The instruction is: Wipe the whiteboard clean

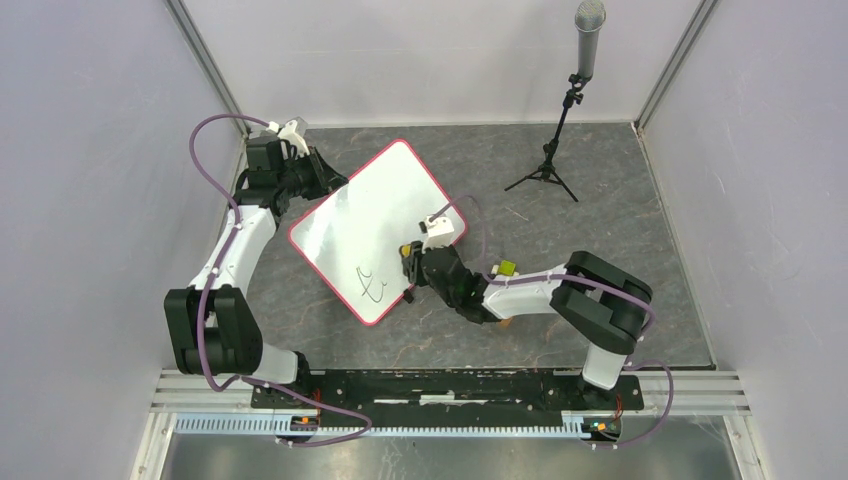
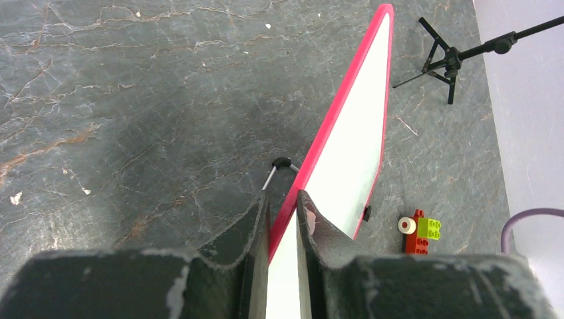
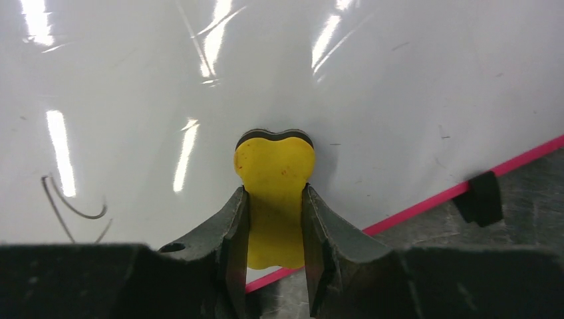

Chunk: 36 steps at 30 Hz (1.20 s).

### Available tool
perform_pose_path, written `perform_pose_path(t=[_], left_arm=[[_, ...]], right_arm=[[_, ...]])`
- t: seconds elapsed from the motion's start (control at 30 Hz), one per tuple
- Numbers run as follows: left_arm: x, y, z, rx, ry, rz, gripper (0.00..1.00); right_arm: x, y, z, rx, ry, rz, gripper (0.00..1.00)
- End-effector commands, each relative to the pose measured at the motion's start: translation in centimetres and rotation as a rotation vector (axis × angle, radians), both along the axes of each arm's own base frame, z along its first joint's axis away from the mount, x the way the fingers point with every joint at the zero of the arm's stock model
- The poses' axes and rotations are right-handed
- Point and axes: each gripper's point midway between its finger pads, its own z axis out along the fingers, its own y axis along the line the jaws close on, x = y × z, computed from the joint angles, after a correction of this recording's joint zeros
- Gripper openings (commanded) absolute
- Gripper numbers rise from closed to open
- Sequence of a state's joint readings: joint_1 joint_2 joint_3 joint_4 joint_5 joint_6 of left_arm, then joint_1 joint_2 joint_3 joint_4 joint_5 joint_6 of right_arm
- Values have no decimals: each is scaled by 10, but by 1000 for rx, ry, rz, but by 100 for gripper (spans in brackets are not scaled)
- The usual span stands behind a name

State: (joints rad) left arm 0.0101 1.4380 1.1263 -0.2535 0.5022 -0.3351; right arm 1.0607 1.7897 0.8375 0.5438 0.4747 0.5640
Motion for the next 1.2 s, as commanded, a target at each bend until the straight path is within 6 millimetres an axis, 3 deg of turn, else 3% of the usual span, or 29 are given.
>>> perform_pose_path(t=[0.0,0.13,0.23,0.3,0.43,0.57,0.73,0.8,0.9,1.17], left_arm=[[-52,-18,-58,-28,294,-68,24],[-52,-18,-59,-28,296,-67,23],[-52,-18,-58,-28,294,-67,23],[-52,-18,-58,-28,293,-67,23],[-52,-18,-59,-27,296,-66,23],[-52,-18,-59,-26,295,-66,23],[-52,-17,-59,-26,297,-64,23],[-52,-17,-60,-26,298,-64,23],[-52,-18,-60,-27,298,-65,23],[-52,-18,-60,-28,301,-67,23]], right_arm=[[8,-50,-42,-147,68,-106,32],[8,-47,-40,-148,64,-99,32],[2,-31,-29,-153,23,-58,32],[-6,-12,-17,-167,-25,-14,32],[-32,43,7,-187,-126,136,33],[-51,95,13,-249,-187,263,33],[-68,127,32,-212,-246,362,33],[-67,127,32,-214,-251,364,33],[-57,110,26,-262,-251,291,34],[-20,20,-5,-277,-124,77,34]])
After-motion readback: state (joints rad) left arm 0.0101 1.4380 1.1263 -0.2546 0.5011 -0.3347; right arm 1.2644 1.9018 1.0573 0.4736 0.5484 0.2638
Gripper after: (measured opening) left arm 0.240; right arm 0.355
